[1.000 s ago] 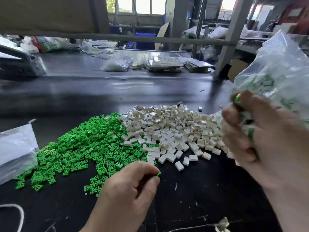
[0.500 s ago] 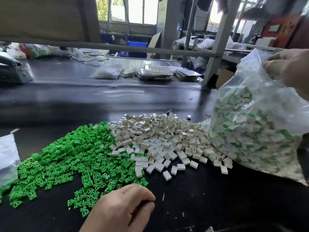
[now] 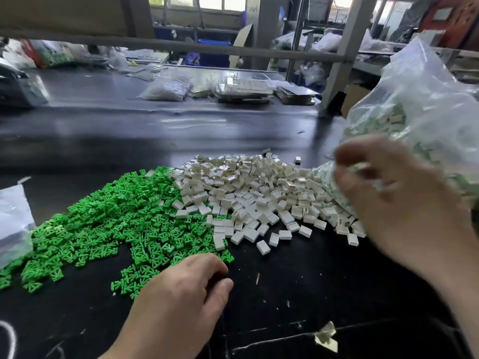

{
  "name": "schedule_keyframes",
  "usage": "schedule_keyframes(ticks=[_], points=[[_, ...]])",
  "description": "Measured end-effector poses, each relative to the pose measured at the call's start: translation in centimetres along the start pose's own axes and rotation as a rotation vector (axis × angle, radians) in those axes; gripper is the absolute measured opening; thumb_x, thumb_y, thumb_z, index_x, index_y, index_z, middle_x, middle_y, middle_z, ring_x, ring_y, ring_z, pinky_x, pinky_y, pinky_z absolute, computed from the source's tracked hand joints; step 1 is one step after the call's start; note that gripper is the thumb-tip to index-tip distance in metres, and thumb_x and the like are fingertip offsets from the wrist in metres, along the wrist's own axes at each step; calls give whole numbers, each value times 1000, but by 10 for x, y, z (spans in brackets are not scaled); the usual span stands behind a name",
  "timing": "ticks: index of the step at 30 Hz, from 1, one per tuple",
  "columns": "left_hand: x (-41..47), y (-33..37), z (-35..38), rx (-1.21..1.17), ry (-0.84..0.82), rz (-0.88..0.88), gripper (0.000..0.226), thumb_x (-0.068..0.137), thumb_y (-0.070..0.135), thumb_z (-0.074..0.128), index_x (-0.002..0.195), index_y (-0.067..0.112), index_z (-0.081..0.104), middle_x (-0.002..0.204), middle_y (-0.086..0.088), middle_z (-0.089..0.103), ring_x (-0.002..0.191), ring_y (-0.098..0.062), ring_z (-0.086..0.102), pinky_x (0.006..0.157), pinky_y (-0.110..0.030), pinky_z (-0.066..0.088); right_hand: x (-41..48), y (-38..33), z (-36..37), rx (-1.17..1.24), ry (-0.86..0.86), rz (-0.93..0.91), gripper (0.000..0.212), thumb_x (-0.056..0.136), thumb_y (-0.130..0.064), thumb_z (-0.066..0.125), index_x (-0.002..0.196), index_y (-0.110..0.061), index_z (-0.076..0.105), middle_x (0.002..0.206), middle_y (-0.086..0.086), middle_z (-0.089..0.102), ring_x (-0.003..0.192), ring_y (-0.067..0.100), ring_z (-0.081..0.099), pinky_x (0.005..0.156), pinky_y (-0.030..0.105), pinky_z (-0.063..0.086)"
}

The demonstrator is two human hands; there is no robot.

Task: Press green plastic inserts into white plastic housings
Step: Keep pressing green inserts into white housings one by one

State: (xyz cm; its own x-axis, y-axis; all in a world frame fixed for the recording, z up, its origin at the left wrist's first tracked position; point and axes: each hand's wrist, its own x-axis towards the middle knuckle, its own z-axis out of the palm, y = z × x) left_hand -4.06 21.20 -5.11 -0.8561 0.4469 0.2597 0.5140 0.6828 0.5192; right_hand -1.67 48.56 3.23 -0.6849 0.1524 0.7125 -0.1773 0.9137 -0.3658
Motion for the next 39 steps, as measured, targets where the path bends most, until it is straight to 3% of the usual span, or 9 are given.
schedule_keyframes(ticks=[4,7,10,17,22,25,28,33,39], points=[[0,-8,-6,260,12,-42,41,83,62,47,115,39,57,107,21,56,94,-4,55,77,-25,45,-49,0,66,-234,-687,133,84,81,-84,37,151,-47,11,159,-14,9,147,9,7,118,36,16],[4,-21,-14,542,-86,-245,79,83,76,26,149,33,21,154,3,30,139,-19,31,110,-42,30,-43,10,90,-346,-838,295,99,79,-89,34,155,-42,-8,166,-2,-15,150,25,-26,119,52,-12],[9,-32,-12,552,-214,-376,90,84,79,16,154,25,-4,163,-5,-3,149,-26,0,118,-46,10,-52,-2,111,-362,-906,223,93,83,-88,24,155,-40,-11,165,3,-22,147,30,-33,118,57,-15],[5,-33,-4,511,-168,-135,61,98,56,27,153,38,8,163,2,9,150,-19,4,119,-36,11,-64,-43,104,-357,-867,6,54,104,-48,34,154,-29,26,163,3,20,152,30,10,119,52,14],[5,-20,-14,504,-137,-66,51,91,56,49,138,38,49,143,8,49,134,-18,42,107,-39,34,-62,-60,90,-370,-869,-75,43,98,-48,46,137,-29,48,139,1,46,127,29,39,102,49,34],[4,-13,-21,417,-33,-10,39,81,59,60,110,35,69,101,14,62,99,-14,57,83,-36,45,-63,-64,92,-404,-821,-95,38,97,-49,49,126,-26,55,124,2,51,113,28,42,92,45,37],[1,-11,-14,410,-114,5,50,80,76,40,115,43,55,98,20,50,100,-4,45,84,-25,34,-66,-66,94,-355,-767,-77,32,97,-45,51,121,-26,59,116,1,52,106,25,41,81,38,34],[1,-11,-11,396,-127,35,40,86,66,47,115,40,56,100,18,52,101,-7,48,87,-26,35,-73,-63,92,-262,-726,-46,25,99,-40,48,117,-26,59,108,-2,48,105,20,42,74,28,25],[2,-12,-7,355,-103,134,30,76,51,74,101,36,71,82,14,58,80,-14,58,72,-31,46,-71,-47,90,-192,-702,-79,30,105,-38,38,105,-22,62,100,-2,50,90,19,51,78,36,48]])
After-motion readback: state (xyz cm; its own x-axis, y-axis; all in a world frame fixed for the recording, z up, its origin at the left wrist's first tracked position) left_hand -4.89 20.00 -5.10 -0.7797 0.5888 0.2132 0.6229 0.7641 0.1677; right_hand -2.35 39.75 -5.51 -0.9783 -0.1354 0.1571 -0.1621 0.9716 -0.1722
